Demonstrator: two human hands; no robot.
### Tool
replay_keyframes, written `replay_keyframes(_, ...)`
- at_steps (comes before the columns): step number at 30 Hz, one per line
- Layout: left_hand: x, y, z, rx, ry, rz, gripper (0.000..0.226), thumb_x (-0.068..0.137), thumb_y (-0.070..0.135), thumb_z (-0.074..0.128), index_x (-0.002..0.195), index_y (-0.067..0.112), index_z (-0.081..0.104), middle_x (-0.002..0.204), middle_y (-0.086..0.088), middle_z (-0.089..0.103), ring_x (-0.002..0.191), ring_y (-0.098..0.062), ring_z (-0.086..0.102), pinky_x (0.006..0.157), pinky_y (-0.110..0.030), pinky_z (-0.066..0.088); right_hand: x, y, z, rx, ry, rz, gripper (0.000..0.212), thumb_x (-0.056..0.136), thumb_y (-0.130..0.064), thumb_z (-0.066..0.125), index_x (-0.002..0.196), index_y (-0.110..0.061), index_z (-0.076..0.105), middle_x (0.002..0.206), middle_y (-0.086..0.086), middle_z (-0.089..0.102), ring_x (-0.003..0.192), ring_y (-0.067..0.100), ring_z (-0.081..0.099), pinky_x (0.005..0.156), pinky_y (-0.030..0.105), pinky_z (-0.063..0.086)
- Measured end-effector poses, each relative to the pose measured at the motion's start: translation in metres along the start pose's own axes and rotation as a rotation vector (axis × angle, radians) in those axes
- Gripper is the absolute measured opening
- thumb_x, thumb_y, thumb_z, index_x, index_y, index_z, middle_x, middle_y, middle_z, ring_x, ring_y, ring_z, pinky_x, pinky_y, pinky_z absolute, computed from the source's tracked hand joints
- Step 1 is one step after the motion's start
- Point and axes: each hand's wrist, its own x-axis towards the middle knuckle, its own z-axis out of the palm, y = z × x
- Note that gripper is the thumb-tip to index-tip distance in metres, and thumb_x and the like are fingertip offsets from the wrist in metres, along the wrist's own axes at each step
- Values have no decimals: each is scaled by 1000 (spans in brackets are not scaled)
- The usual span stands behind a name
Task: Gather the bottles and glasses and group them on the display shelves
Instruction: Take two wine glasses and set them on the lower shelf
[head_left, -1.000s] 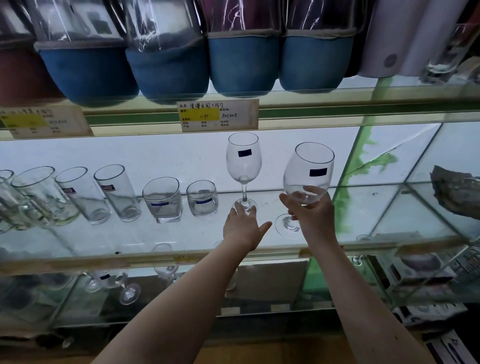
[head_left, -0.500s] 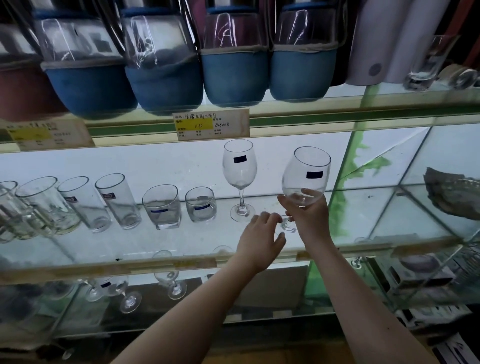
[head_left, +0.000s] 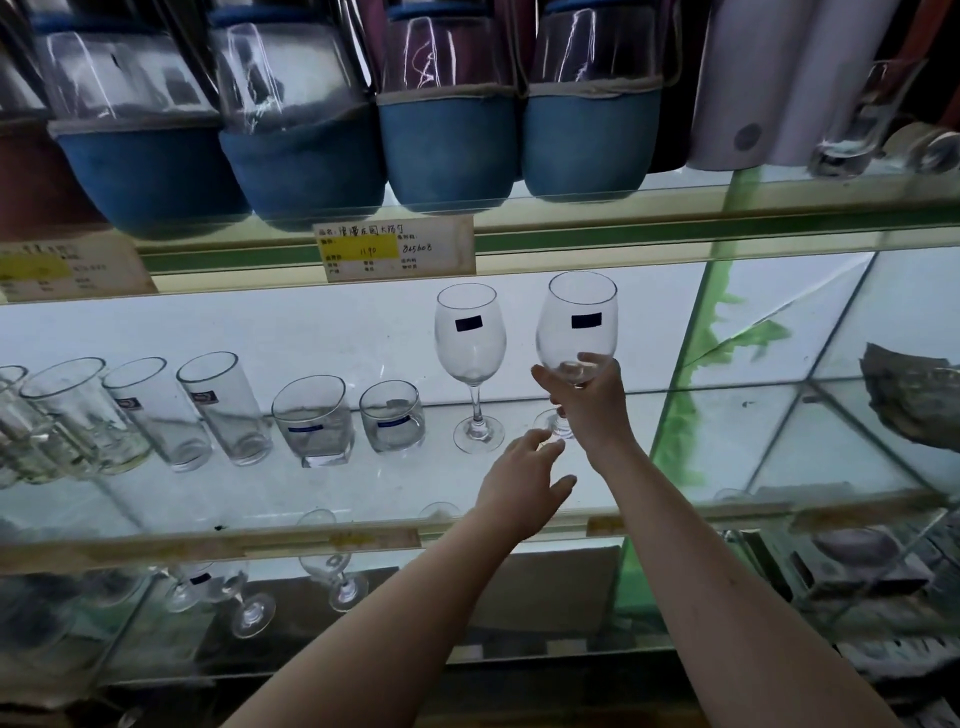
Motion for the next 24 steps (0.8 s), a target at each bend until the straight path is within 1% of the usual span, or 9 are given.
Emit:
replay_keyframes(4, 5, -2, 2, 58, -7, -13, 51, 96, 38, 46, 141, 15, 41, 152, -3, 33, 139, -20, 27, 110, -33, 27, 8, 7, 2, -11, -14, 10, 60, 72, -25, 81, 116, -11, 42, 107, 11, 63, 93, 29, 66, 80, 41, 51)
replay_keyframes(8, 8, -3, 5, 69, 6, -32, 50, 97, 39, 44, 138, 11, 44, 150, -4, 36, 138, -19, 27, 110, -32, 26, 15, 12, 6, -21, -21, 23, 64, 70, -27, 82, 120, -9, 45, 106, 12, 65, 90, 28, 66, 77, 39, 52)
replay_keyframes(11, 10, -6, 6, 55, 12, -47, 49, 96, 40, 45, 134, 10, 48, 148, -5, 39, 139, -18, 26, 109, -33, 28, 18, 13, 11, -40, -24, 33, 66, 69, -29, 82, 120, -7, 48, 106, 13, 65, 87, 28, 67, 69, 34, 51)
replay_keyframes(14, 12, -10, 6, 47, -4, -63, 49, 96, 41, 45, 134, 10, 49, 149, -5, 37, 141, -17, 24, 110, -33, 27, 20, 15, 15, -66, -39, 47, 65, 68, -32, 82, 118, -4, 51, 103, 16, 66, 76, 23, 66, 58, 28, 47)
replay_keyframes(16, 13, -11, 7, 45, -23, -69, 51, 96, 42, 45, 135, 11, 48, 150, -5, 35, 141, -17, 24, 111, -33, 28, 20, 16, 16, -67, -38, 56, 64, 69, -31, 82, 117, -3, 52, 102, 16, 66, 74, 23, 66, 55, 25, 45)
replay_keyframes(19, 16, -13, 8, 38, -54, -78, 55, 95, 44, 45, 139, 12, 44, 153, -5, 30, 141, -19, 25, 111, -34, 29, 22, 14, 16, -58, -28, 60, 60, 71, -27, 82, 117, -7, 49, 100, 12, 66, 77, 23, 66, 56, 25, 47)
replay_keyframes(22, 18, -13, 8, 40, -77, -86, 56, 95, 45, 46, 140, 12, 42, 154, -5, 28, 140, -20, 29, 110, -36, 32, 22, 14, 16, -66, -21, 52, 64, 70, -27, 82, 121, -6, 48, 100, 11, 66, 78, 23, 66, 58, 26, 49)
replay_keyframes(24, 19, -13, 8, 51, -87, -88, 57, 94, 45, 46, 140, 12, 42, 154, -5, 28, 139, -22, 31, 109, -38, 34, 21, 14, 16, -59, -11, 57, 66, 70, -28, 82, 123, -7, 48, 100, 11, 66, 77, 23, 67, 65, 31, 53)
